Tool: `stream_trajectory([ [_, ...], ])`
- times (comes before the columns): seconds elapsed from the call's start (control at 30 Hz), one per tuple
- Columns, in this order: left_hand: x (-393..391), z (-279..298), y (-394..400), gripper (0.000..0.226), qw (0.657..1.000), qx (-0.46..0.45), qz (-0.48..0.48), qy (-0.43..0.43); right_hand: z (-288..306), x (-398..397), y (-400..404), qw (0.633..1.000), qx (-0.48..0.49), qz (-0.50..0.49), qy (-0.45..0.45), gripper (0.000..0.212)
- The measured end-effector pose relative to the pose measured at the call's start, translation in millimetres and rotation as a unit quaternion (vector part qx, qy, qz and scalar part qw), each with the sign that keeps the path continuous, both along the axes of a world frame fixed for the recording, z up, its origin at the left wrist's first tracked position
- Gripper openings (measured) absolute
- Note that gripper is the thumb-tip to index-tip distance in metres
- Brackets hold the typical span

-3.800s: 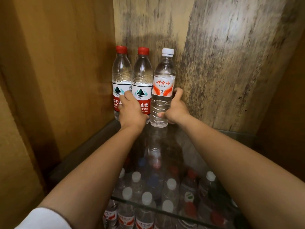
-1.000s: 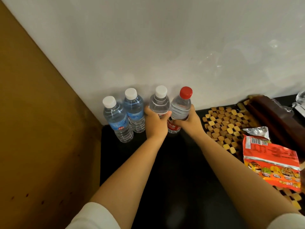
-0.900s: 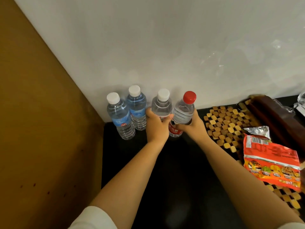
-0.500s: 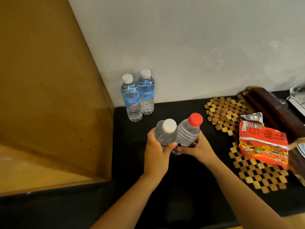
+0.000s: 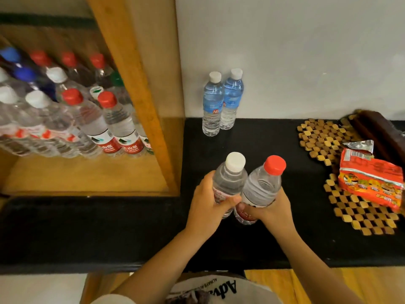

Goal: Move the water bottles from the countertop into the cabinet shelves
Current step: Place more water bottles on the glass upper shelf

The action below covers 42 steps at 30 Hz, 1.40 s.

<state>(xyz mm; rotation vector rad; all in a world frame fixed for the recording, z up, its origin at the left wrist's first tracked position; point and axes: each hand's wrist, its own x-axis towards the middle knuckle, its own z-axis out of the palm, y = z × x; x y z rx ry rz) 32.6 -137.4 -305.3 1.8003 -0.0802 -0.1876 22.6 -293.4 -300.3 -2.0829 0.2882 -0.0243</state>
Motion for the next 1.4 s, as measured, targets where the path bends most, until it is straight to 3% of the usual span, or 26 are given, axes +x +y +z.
stream_trajectory([
  [0.2, -24, 48, 65, 0.066, 0.998, -0.066, -0.018, -0.015, 49, -33, 41, 0.989, 0.132, 0.042, -0.053, 0.076],
  [0.43, -31, 132, 136, 0.060, 0.981, -0.164, -0.011, -0.105, 128, -39, 109, 0.973, 0.170, 0.094, -0.128, 0.083],
  [0.8, -16, 270, 223, 0.045, 0.921, -0.227, 0.003, -0.317, 272, -14, 202, 0.925, 0.169, 0.185, -0.285, 0.070],
  [0.93, 1, 311, 247, 0.042, 0.906, -0.211, 0.026, -0.366, 311, 6, 228, 0.910, 0.171, 0.195, -0.323, 0.071],
  [1.07, 28, 350, 269, 0.036, 0.898, -0.171, 0.067, -0.399, 345, 37, 254, 0.889, 0.193, 0.215, -0.355, 0.049],
  [1.13, 46, 365, 280, 0.040, 0.899, -0.138, 0.094, -0.406, 361, 56, 268, 0.885, 0.204, 0.222, -0.355, 0.049],
  [1.4, 137, 389, 300, 0.060, 0.889, 0.003, 0.235, -0.394, 394, 161, 314, 0.911, 0.196, 0.107, -0.346, 0.044],
])
